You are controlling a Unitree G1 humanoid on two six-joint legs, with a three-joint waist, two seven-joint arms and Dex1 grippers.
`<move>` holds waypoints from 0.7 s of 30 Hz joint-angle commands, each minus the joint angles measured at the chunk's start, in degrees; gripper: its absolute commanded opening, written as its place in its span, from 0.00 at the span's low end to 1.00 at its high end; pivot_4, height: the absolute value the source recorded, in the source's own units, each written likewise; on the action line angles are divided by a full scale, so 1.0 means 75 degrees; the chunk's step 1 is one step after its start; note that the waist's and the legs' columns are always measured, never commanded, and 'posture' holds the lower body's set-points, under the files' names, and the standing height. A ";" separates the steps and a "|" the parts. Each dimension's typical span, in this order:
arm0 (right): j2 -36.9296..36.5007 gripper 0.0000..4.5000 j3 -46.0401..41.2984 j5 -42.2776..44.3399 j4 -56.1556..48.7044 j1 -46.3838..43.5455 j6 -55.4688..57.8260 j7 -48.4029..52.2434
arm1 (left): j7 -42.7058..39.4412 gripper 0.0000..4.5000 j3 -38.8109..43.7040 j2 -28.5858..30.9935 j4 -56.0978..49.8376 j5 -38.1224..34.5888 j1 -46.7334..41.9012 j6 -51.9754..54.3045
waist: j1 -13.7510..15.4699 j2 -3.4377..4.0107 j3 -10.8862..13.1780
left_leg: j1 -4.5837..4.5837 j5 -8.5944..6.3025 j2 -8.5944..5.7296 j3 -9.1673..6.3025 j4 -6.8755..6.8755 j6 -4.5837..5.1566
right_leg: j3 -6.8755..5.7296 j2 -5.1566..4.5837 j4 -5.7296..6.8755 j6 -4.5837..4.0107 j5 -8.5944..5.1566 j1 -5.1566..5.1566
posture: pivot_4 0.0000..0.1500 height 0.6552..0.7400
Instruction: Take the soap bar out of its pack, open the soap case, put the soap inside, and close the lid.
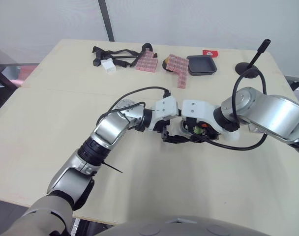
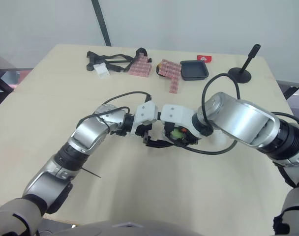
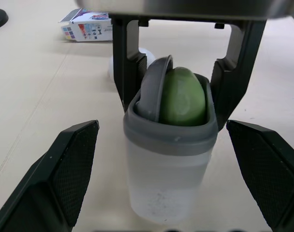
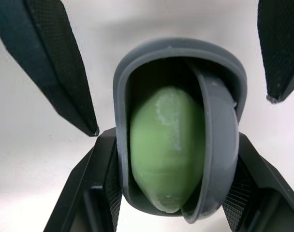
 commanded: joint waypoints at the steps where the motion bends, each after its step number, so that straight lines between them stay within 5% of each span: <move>1: -0.0012 0.46 -0.0117 -0.0175 -0.0080 -0.0195 -0.0051 0.0097 | -0.0110 1.00 -0.0054 0.0001 -0.0028 0.0039 -0.0041 -0.0232 | 0.0000 0.0000 0.0000 | 0.0000 0.0000 0.0000 0.0000 0.0000 0.0000 | 0.0000 0.0000 0.0000 0.0000 0.0000 0.0000 | 1.00 1.00; 21: -0.0058 0.46 0.0920 -0.0448 -0.0241 -0.0269 0.0396 0.0196 | -0.0306 1.00 -0.0106 0.0064 0.0002 0.0004 0.0095 -0.0384 | -0.0004 0.0001 -0.0001 | 0.0004 0.0000 0.0000 0.0001 0.0003 0.0000 | 0.0005 0.0000 0.0009 0.0000 0.0000 0.0000 | 1.00 1.00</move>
